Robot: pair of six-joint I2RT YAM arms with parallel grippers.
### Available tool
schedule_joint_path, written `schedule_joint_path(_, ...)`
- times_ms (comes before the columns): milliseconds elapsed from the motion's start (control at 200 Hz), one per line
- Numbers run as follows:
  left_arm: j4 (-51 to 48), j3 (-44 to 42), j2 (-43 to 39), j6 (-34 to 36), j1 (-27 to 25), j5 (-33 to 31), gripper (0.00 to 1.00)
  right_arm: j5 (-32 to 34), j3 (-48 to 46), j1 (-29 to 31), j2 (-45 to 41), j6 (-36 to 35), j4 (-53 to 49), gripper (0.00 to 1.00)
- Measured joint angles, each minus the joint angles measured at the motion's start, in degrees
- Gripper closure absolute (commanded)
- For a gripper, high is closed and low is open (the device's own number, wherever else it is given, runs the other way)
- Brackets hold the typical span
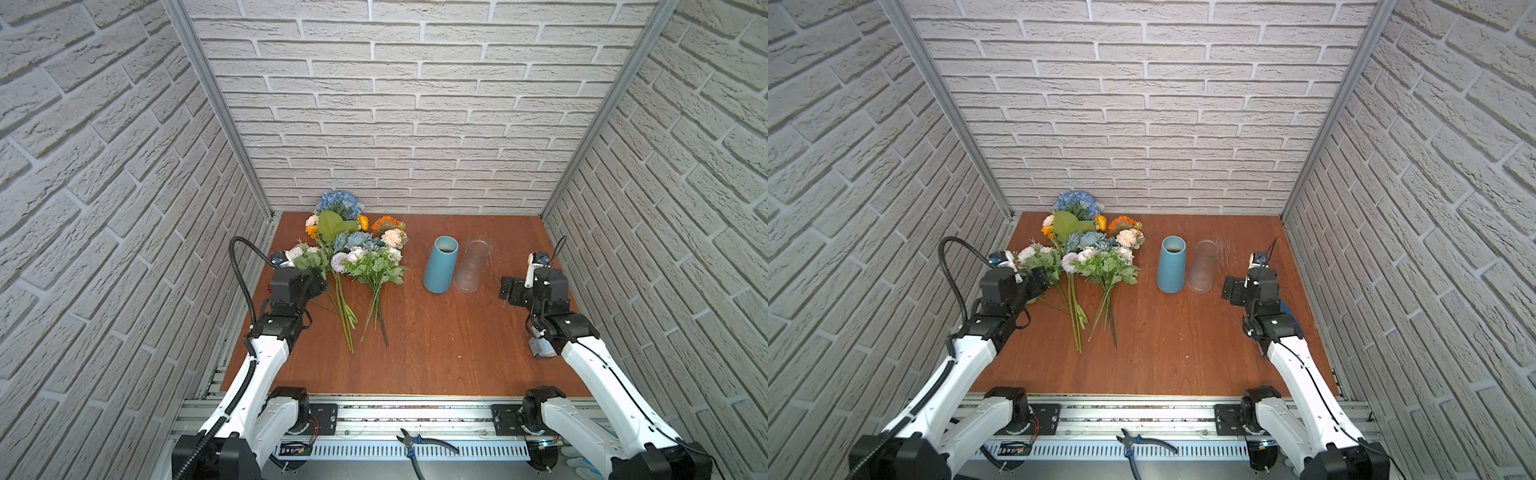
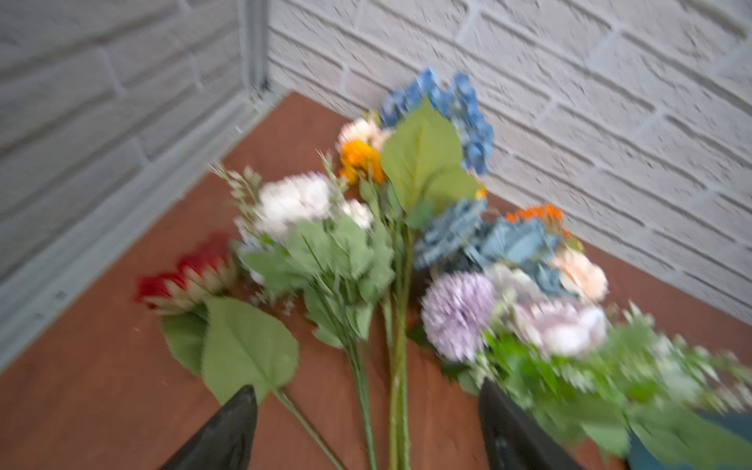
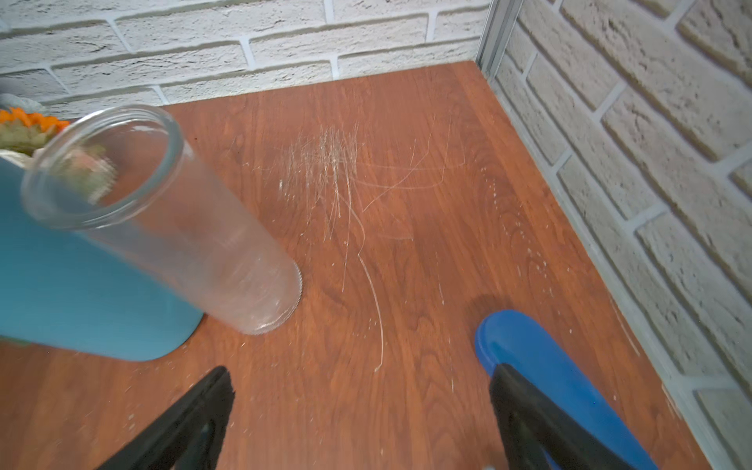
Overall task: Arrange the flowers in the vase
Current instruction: 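Reach the left gripper to the flower stems while the right gripper rises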
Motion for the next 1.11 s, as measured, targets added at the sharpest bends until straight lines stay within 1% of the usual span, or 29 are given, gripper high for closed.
schedule_joint_path(110,-4.72,0.0,-1.22,-1.64,-6.08,3.54,0.21,-4.66,3.1,0.09,-1.79,3.1,-7.08,0.0)
schedule_joint_path(240,-7.43,0.0,-0.35,-2.62,-13.62,5.29,0.29,-9.66,6.95,0.72,-1.44,5.11,-13.7,0.0)
schedule_joint_path(365,-8.85,0.17,4.28,-2.19,-19.45,5.92,0.37,-12.79,9.01,1.64,-1.51,6.19,-16.41,0.01)
schedule_joint_path(485,-9.6,1.75,11.17,-0.81,-23.06,5.84,0.43,-15.47,9.22,1.95,-1.97,7.23,-17.2,0.05)
schedule_joint_path(595,-9.4,3.61,16.87,0.48,-24.72,5.62,0.51,-17.42,9.22,2.23,-2.01,8.2,-17.14,0.08)
schedule_joint_path(735,-9.05,5.09,22.08,1.73,-25.46,4.76,0.55,-19.06,9.22,2.89,-2.01,9.03,-16.92,0.09)
schedule_joint_path(875,-8.7,5.46,24.55,2.6,-25.46,3.52,0.57,-19.54,9.22,3.61,-2.01,9.53,-16.52,0.09)
schedule_joint_path(1105,-6.86,5.46,27.69,3.19,-25.57,3.56,0.66,-19.47,9.22,4.26,-2.03,9.62,-16.11,0.1)
